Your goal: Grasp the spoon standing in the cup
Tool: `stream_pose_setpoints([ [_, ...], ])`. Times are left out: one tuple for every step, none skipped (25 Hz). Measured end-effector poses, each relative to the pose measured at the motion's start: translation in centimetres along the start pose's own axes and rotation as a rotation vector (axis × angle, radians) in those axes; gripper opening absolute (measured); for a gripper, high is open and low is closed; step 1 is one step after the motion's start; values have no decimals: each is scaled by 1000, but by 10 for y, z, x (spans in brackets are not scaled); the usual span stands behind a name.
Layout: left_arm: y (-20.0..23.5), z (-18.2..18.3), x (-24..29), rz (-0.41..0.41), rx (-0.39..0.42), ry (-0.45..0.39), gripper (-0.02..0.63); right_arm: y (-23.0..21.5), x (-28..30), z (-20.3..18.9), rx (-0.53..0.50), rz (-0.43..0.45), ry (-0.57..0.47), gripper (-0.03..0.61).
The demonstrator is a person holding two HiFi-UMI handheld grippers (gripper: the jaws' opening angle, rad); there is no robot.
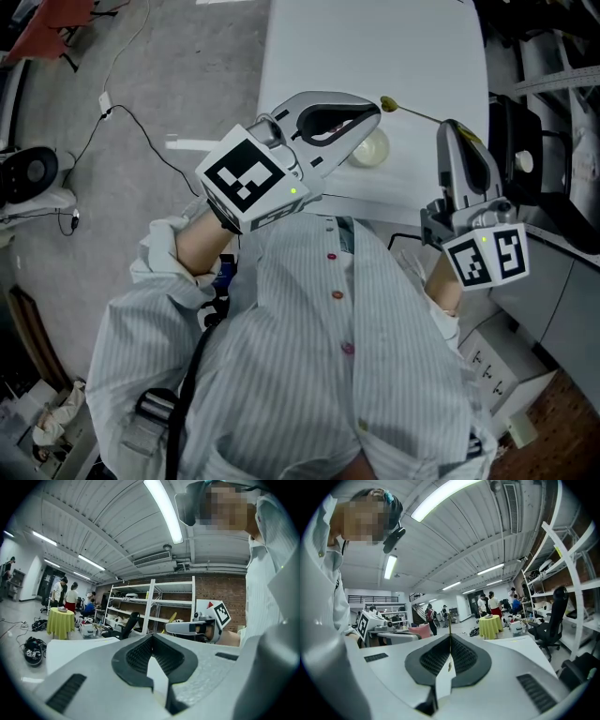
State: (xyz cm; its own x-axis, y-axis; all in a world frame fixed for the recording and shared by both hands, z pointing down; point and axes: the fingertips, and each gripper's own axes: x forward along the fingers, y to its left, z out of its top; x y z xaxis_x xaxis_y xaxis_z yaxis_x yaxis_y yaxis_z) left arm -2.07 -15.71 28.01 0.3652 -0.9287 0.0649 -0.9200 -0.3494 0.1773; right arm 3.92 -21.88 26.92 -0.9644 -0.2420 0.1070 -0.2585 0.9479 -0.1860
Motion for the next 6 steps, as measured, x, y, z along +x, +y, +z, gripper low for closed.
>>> stream_pose_setpoints([
  [0,0,1,-1,1,2,9,0,0,0,0,0,0,11],
  [0,0,1,-2,2,4,9,-1,0,0,1,-1,0,11],
  [0,-1,1,-2,2,6,9,-1,-1,0,2,-2,1,11],
  [0,-2,1,-3,3,10,9,-1,-1,0,3,-3,1,11],
  [0,-2,1,-4,4,13,9,-1,-2,0,4,-5,1,11],
  [0,-3,1,-4,4,17,9,-2,-2,0,5,-7,0,11],
])
